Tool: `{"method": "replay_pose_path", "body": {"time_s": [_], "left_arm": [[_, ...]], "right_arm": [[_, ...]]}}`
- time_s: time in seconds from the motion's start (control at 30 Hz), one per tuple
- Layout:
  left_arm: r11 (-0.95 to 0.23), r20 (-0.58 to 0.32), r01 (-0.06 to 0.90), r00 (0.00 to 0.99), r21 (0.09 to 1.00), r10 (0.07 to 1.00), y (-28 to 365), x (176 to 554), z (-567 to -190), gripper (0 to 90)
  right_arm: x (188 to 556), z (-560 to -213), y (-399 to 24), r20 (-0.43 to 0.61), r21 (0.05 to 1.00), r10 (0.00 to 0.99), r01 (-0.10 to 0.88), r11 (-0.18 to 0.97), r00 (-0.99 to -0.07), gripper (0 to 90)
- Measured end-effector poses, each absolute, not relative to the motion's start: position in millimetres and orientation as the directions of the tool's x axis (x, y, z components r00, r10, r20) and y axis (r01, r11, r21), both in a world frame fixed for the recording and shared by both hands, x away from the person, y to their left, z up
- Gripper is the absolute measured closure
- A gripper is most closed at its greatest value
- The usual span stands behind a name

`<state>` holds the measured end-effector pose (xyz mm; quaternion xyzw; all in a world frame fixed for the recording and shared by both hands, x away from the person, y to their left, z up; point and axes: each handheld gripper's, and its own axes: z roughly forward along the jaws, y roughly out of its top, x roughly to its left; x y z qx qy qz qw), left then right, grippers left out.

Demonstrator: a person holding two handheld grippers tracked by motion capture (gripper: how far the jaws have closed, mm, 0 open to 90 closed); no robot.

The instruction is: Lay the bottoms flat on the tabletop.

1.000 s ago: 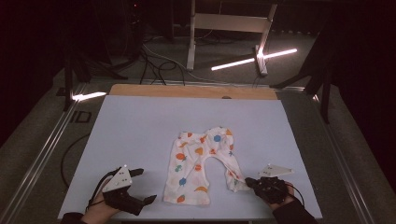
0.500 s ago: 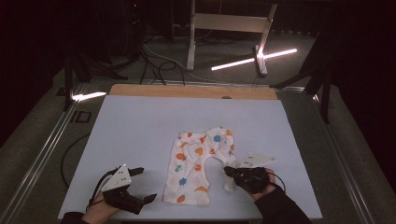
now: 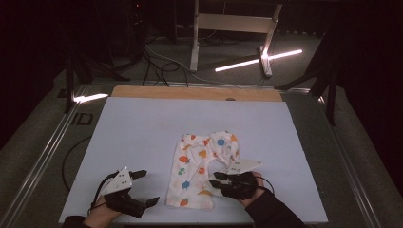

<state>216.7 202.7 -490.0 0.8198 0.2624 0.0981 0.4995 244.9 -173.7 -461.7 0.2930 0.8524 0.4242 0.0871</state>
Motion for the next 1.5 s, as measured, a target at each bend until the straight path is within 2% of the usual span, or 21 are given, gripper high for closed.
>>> {"method": "replay_pose_path", "body": {"time_s": [0.07,0.2,0.33,0.37,0.53,0.6,0.63,0.67,0.7,0.73,0.77,0.93,1.13,1.17,1.2,1.33,1.4,1.43,1.47,1.5], "left_arm": [[-0.364,-0.101,0.332,0.844,0.87,0.527,202.7,217.1,-490.5,1.9],[-0.373,-0.093,0.327,0.846,0.869,0.525,201.4,216.5,-490.8,1.9],[-0.373,-0.091,0.323,0.848,0.87,0.522,201.2,216.3,-490.9,1.9],[-0.374,-0.091,0.323,0.849,0.869,0.52,201.1,216.5,-491.3,1.9],[-0.38,-0.089,0.322,0.85,0.867,0.519,200.4,216.1,-492.1,1.9],[-0.383,-0.085,0.321,0.85,0.866,0.519,200.5,215.8,-492.5,1.9],[-0.381,-0.088,0.323,0.849,0.866,0.52,200.7,215.9,-492.7,1.9],[-0.381,-0.087,0.323,0.849,0.866,0.521,200.8,216.0,-492.8,1.9],[-0.38,-0.091,0.326,0.848,0.866,0.521,200.9,216.4,-493.4,1.9],[-0.38,-0.091,0.326,0.848,0.866,0.521,200.9,216.4,-493.4,1.9],[-0.383,-0.088,0.324,0.849,0.865,0.521,200.4,216.4,-493.6,1.9],[-0.386,-0.084,0.32,0.851,0.865,0.519,199.9,215.7,-493.1,1.9],[-0.38,-0.09,0.324,0.85,0.867,0.519,200.5,216.5,-493.4,1.9],[-0.383,-0.088,0.323,0.85,0.866,0.519,200.3,216.5,-493.2,1.9],[-0.382,-0.088,0.322,0.851,0.866,0.518,200.1,216.3,-493.1,1.9],[-0.382,-0.089,0.324,0.85,0.866,0.52,200.3,216.1,-493.4,1.9],[-0.385,-0.087,0.325,0.849,0.864,0.521,200.4,216.4,-493.7,1.9],[-0.382,-0.09,0.325,0.85,0.865,0.519,200.2,216.2,-493.7,1.9],[-0.382,-0.09,0.325,0.85,0.865,0.519,200.2,216.2,-493.7,1.9],[-0.385,-0.087,0.321,0.853,0.865,0.515,199.8,216.0,-493.6,1.9]], "right_arm": [[245.7,-461.6,-185.9,0.064,0.773,0.611,0.426,0.469,-0.789,65.8],[246.5,-473.7,-206.4,0.076,0.739,0.676,0.496,0.455,-0.733,66.3],[244.8,-487.1,-215.7,0.093,0.703,0.697,0.543,0.46,-0.711,66.3],[244.2,-495.2,-217.1,0.126,0.682,0.701,0.575,0.453,-0.702,66.3],[249.3,-505.0,-210.8,0.136,0.653,0.703,0.597,0.466,-0.698,67.2],[249.8,-508.7,-206.8,0.117,0.627,0.714,0.609,0.486,-0.691,69.7],[247.2,-509.8,-203.9,0.069,0.624,0.72,0.594,0.508,-0.69,75.6],[247.2,-509.8,-203.9,0.069,0.624,0.72,0.594,0.508,-0.69,75.6],[245.9,-509.6,-201.1,0.028,0.622,0.727,0.581,0.525,-0.687,82.4],[245.9,-509.6,-201.1,0.028,0.622,0.727,0.581,0.525,-0.687,82.4],[245.8,-509.6,-199.9,0.012,0.621,0.729,0.577,0.531,-0.684,90.0],[243.6,-506.3,-201.2,-0.022,0.616,0.741,0.575,0.538,-0.671,90.0],[241.0,-498.8,-214.4,0.041,0.656,0.776,0.602,0.454,-0.63,90.0],[241.2,-499.0,-214.6,0.049,0.656,0.776,0.606,0.45,-0.629,86.0],[242.5,-500.8,-214.0,0.089,0.659,0.763,0.612,0.437,-0.641,72.1],[241.9,-507.9,-205.9,0.077,0.614,0.748,0.623,0.485,-0.659,69.2],[239.4,-507.8,-203.4,0.052,0.609,0.741,0.609,0.508,-0.67,72.3],[235.2,-508.0,-200.0,0.053,0.608,0.734,0.605,0.514,-0.677,84.5],[235.2,-508.0,-200.0,0.053,0.608,0.734,0.605,0.514,-0.677,84.5],[232.3,-507.6,-195.4,0.031,0.604,0.727,0.593,0.532,-0.685,89.9]]}}
